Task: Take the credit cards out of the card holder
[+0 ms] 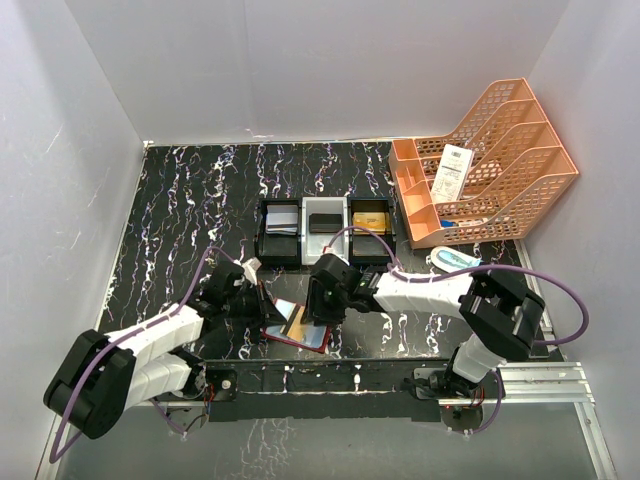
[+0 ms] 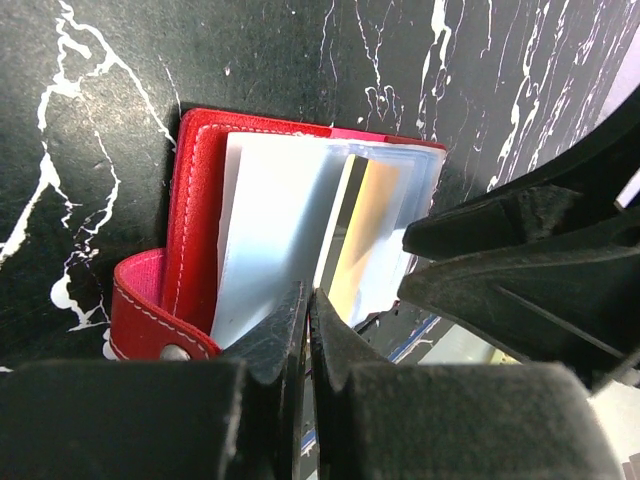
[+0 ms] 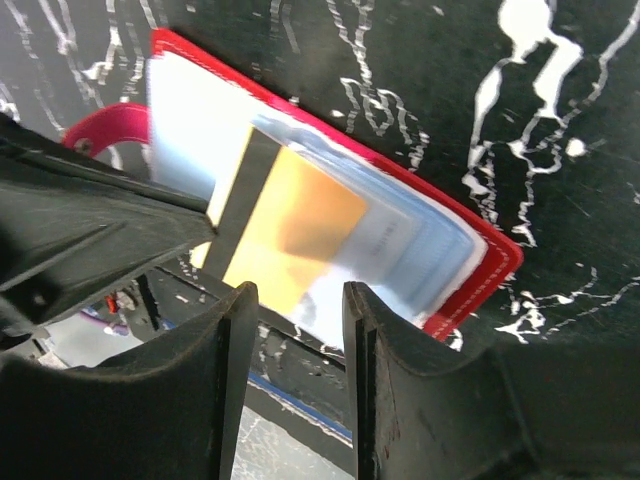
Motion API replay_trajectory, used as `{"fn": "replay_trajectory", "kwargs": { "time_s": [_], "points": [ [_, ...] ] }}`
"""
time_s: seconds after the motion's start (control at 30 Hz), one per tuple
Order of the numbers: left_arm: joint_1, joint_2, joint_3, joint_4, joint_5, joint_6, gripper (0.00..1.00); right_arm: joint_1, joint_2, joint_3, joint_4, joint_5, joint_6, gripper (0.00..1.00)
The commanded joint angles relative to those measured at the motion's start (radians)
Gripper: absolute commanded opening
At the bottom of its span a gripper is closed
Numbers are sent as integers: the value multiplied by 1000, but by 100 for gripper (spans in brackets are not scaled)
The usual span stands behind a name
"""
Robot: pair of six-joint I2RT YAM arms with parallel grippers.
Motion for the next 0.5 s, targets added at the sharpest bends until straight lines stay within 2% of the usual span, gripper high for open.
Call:
{"fn": "replay_trajectory", "kwargs": {
  "time_s": [0.0,0.1,0.23,0.47],
  "points": [
    [6,-30,-17,6,11,-17,0,-2,-13,80,24,-23,-31,38],
    [6,-32,-27,20,16,-27,0,-1,9,62,80,-58,-15,39],
    [6,-40,-33,21,15,-33,0,-1,54,57,16,-29,28,39],
    [6,-44,-41,32,17,-37,0,-1,56,-25,75,-39,66,38]
  ]
}}
